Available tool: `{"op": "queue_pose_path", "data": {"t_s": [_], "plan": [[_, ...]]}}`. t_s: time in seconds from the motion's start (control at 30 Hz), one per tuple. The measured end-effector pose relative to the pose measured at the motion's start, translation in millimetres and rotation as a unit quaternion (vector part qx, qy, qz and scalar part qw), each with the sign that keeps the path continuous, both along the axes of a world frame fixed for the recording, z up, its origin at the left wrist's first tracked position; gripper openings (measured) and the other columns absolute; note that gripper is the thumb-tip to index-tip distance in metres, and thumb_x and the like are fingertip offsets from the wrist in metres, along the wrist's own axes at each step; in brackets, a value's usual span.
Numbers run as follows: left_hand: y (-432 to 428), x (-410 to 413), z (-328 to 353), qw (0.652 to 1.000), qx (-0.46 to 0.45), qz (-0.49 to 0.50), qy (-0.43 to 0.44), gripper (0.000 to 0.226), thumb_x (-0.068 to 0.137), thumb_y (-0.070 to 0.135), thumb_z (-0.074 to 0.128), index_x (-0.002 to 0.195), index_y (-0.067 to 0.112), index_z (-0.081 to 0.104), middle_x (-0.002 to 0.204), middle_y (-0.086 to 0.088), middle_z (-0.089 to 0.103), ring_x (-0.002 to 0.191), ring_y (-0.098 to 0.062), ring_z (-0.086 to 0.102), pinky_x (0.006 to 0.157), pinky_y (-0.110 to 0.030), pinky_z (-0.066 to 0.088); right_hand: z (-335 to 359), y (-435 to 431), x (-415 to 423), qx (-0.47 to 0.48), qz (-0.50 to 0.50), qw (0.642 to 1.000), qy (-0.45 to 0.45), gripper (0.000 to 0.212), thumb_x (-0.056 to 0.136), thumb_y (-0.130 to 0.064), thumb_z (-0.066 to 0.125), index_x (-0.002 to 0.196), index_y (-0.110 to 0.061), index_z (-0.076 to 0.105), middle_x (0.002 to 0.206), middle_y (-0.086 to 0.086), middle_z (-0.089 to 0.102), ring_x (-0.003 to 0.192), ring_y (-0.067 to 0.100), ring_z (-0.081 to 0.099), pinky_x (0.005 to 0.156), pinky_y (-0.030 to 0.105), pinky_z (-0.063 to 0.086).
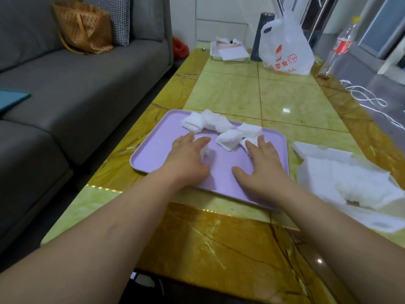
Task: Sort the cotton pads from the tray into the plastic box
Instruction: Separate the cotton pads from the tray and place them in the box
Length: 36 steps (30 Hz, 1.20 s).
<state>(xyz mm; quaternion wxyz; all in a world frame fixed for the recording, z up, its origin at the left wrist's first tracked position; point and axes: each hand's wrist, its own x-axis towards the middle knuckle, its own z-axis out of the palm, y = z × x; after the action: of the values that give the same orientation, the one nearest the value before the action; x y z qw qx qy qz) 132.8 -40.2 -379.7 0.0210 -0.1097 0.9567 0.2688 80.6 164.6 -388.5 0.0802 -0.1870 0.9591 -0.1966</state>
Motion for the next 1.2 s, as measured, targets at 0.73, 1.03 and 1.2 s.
{"op": "queue_pose_path", "data": {"t_s": [0.73,1.03,1.2], "plan": [[-13,-64,0,0.997,-0.017,0.035,0.066,0.072,0.094,0.061,0.056,0.157,0.035,0.032,0.171,-0.007,0.011,0.157,-0.032,0.006,0.124,-0.052,0.018,15,-28,-58,-0.005,-0.035,0.999,-0.028,0.074,0.095,-0.062,0.05,0.159,-0.038,0.023,0.172,0.003,-0.011,0.157,0.031,-0.013,0.127,0.051,0.001],[-2,-86,-21,0.992,-0.112,-0.059,0.014,0.061,0.098,0.065,0.036,0.149,0.034,0.046,0.163,0.004,0.034,0.153,-0.03,0.02,0.12,-0.053,0.026,-8,-40,-65,-0.006,-0.004,0.999,-0.036,0.058,0.1,-0.052,0.036,0.155,-0.032,0.038,0.169,0.0,0.021,0.157,0.027,0.011,0.126,0.051,0.01],[4,-50,-19,0.992,-0.104,-0.057,0.032,0.056,0.098,0.06,0.032,0.133,0.027,0.06,0.142,0.0,0.058,0.136,-0.026,0.048,0.107,-0.047,0.042,4,-26,-32,-0.029,0.035,0.997,-0.055,0.045,0.106,-0.032,0.041,0.149,-0.022,0.048,0.166,0.005,0.028,0.154,0.026,0.018,0.126,0.044,0.011]]}}
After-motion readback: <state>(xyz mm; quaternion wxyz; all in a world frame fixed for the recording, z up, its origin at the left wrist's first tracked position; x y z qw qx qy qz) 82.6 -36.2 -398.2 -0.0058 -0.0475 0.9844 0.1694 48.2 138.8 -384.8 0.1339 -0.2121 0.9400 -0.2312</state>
